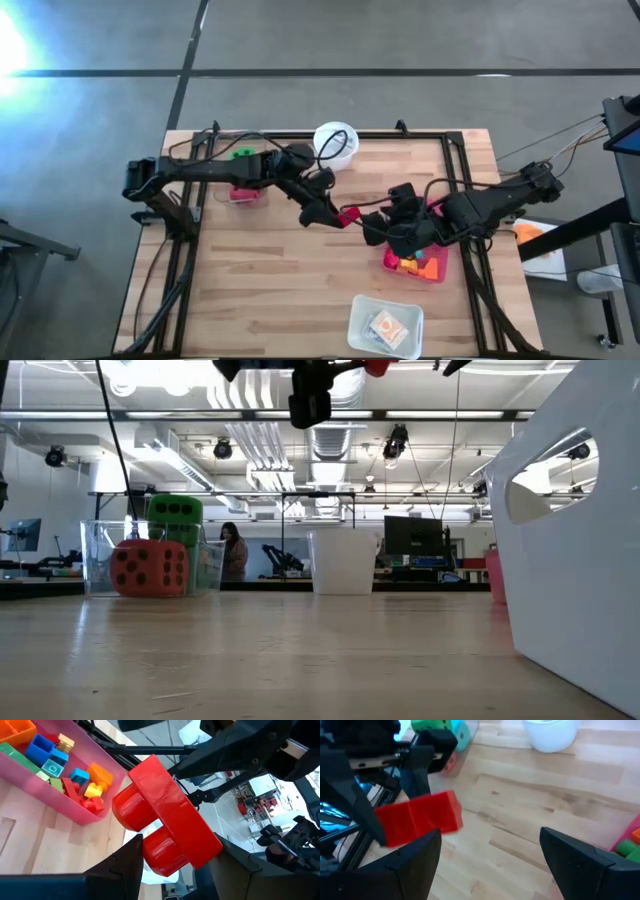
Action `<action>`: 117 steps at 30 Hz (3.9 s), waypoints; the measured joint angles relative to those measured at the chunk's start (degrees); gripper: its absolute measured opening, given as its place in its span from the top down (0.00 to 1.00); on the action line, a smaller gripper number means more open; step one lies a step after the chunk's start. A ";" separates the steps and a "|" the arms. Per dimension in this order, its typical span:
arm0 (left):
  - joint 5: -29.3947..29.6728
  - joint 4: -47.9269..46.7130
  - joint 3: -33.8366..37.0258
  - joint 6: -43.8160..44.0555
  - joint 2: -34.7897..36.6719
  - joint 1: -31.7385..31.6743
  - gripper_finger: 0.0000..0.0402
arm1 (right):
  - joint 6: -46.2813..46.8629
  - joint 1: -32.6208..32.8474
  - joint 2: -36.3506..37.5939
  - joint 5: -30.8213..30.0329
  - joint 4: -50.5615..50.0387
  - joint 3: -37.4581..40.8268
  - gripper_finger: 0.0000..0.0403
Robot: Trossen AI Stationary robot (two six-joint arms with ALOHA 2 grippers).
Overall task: Pick & Place Toys
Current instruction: Put the red game piece into the pink bin
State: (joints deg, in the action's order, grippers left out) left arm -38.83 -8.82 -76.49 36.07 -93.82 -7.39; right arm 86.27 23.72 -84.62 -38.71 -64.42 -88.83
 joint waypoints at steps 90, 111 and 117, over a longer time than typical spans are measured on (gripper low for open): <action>9.06 0.65 -0.11 8.07 2.64 2.58 0.07 | -12.03 -3.45 -6.39 10.75 -17.46 -15.94 0.98; 21.54 -17.77 -0.11 -7.35 18.29 2.55 0.07 | 11.77 -1.46 9.78 24.97 -25.20 9.82 0.98; 21.92 -18.84 -0.11 -12.78 21.62 2.70 0.07 | 15.34 -1.46 13.13 33.95 -21.87 21.14 0.98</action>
State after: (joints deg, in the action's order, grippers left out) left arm -16.91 -27.66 -76.60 23.29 -72.20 -4.69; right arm 101.61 22.26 -71.49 -4.76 -86.29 -67.69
